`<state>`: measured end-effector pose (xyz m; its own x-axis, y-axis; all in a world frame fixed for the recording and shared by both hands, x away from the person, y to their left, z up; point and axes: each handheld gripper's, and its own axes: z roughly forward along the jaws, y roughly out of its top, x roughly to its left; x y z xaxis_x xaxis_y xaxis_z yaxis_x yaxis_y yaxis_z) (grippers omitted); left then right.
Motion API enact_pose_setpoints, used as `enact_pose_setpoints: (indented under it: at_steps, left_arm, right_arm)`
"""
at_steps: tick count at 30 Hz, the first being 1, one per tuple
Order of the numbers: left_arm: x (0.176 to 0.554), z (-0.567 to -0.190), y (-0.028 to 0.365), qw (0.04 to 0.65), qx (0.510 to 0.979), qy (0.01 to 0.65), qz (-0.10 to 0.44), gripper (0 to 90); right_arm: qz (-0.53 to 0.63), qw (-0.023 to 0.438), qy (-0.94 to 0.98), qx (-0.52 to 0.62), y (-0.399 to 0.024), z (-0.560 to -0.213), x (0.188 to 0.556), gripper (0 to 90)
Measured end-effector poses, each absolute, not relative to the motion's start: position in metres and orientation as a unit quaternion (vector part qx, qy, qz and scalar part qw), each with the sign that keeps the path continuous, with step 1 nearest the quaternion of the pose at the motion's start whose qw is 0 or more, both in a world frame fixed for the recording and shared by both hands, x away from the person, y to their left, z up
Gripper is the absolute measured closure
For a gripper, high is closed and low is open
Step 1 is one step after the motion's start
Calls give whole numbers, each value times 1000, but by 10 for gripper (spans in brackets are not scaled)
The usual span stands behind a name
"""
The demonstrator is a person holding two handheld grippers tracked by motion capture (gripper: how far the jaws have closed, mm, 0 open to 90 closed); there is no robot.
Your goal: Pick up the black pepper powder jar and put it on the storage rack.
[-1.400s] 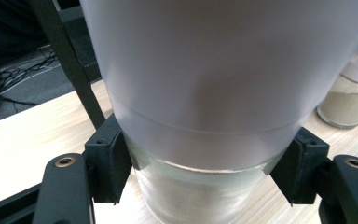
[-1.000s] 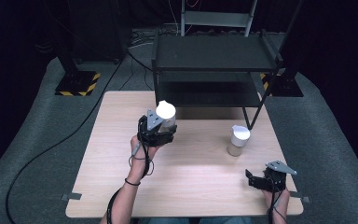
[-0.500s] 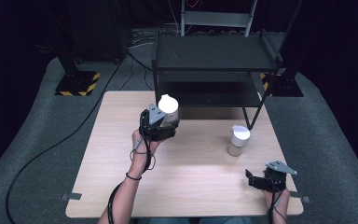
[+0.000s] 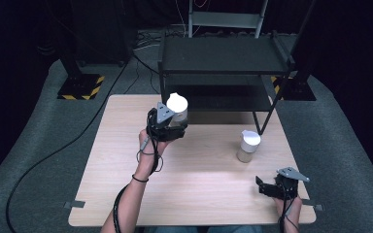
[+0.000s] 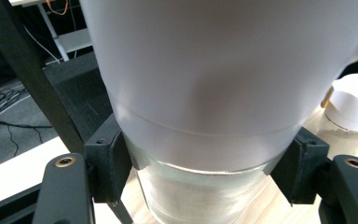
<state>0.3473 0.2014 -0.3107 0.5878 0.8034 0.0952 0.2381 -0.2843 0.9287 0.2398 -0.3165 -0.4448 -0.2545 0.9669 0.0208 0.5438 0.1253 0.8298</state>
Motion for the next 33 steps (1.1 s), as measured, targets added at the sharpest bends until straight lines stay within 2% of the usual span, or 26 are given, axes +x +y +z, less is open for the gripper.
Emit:
enact_pose_setpoints:
  at_steps: [33]
  left_arm:
    - [358, -275, 203, 496, 750, 330, 287, 309]
  right_arm:
    - [376, 280, 697, 543, -316, -444, 240, 17]
